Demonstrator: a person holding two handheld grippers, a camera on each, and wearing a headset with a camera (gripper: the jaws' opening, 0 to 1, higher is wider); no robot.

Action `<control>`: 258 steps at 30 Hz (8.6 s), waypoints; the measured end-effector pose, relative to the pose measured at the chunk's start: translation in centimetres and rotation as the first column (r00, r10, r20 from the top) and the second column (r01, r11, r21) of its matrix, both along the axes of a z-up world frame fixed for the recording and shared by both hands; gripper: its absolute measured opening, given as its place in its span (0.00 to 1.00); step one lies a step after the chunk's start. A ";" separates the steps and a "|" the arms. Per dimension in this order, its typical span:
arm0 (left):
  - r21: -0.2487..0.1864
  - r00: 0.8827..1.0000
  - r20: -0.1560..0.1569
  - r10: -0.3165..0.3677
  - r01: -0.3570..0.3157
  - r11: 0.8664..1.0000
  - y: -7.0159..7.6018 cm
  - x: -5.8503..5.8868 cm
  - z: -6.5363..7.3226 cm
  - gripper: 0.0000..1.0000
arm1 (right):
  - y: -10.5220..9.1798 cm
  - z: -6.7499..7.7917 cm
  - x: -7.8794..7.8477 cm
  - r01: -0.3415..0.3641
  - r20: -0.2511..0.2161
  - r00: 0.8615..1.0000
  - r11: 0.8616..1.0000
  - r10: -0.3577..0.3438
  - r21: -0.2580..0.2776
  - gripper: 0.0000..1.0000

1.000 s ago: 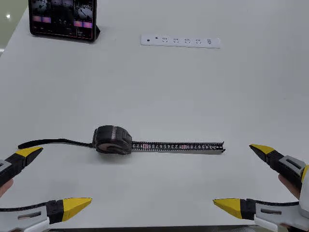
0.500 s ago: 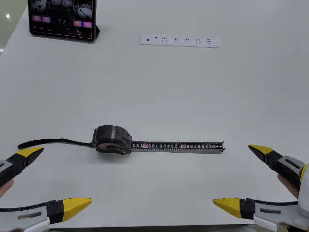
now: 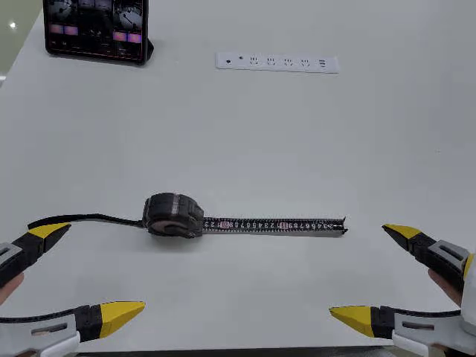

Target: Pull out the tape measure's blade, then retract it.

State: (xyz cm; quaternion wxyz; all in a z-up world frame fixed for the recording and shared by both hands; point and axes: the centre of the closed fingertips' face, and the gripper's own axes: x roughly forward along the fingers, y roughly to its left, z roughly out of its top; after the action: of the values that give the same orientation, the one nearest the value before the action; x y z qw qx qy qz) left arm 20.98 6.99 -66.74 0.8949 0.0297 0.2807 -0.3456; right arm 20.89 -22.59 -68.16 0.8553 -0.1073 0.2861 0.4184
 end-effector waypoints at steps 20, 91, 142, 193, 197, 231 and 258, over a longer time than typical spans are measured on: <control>-0.006 1.000 -0.015 -0.011 0.011 1.000 -1.8 1.1 -0.7 0.91 | -0.3 -0.2 1.6 -0.016 0.010 1.000 1.000 0.016 -0.014 0.88; -0.061 0.995 -0.080 0.067 -0.072 0.996 -7.2 6.8 -4.4 0.85 | -2.5 -3.0 4.6 -0.016 -0.045 0.999 0.999 0.014 -0.036 0.74; -0.030 0.958 -0.112 0.266 -0.270 0.962 -6.6 8.3 -5.8 0.74 | -2.7 -5.0 8.2 -0.256 -0.082 0.966 0.955 0.246 -0.153 0.41; 0.003 0.870 -0.157 0.467 -0.472 0.881 -5.4 9.7 -7.5 0.58 | -2.6 -8.0 8.8 -0.448 -0.205 0.891 0.861 0.406 -0.242 0.25; 0.010 0.870 -0.156 0.469 -0.473 0.881 -5.5 9.7 -7.6 0.58 | -2.6 -8.1 8.7 -0.454 -0.209 0.888 0.857 0.410 -0.245 0.24; 0.021 0.874 -0.152 0.462 -0.465 0.885 -5.4 9.8 -7.8 0.58 | -2.5 -9.3 8.1 -0.528 -0.216 0.849 0.794 0.483 -0.300 0.12; 0.057 0.874 -0.163 0.458 -0.455 0.888 -5.4 9.6 -7.8 0.55 | -2.3 -9.3 8.3 -0.535 -0.218 0.845 0.782 0.489 -0.320 0.11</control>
State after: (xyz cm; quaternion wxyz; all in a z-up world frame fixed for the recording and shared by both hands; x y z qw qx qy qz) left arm 30.58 1.61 -74.56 0.9233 -0.0599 0.3587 -0.1236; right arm 29.16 -24.93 -77.47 0.6543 -0.3135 0.3713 0.5795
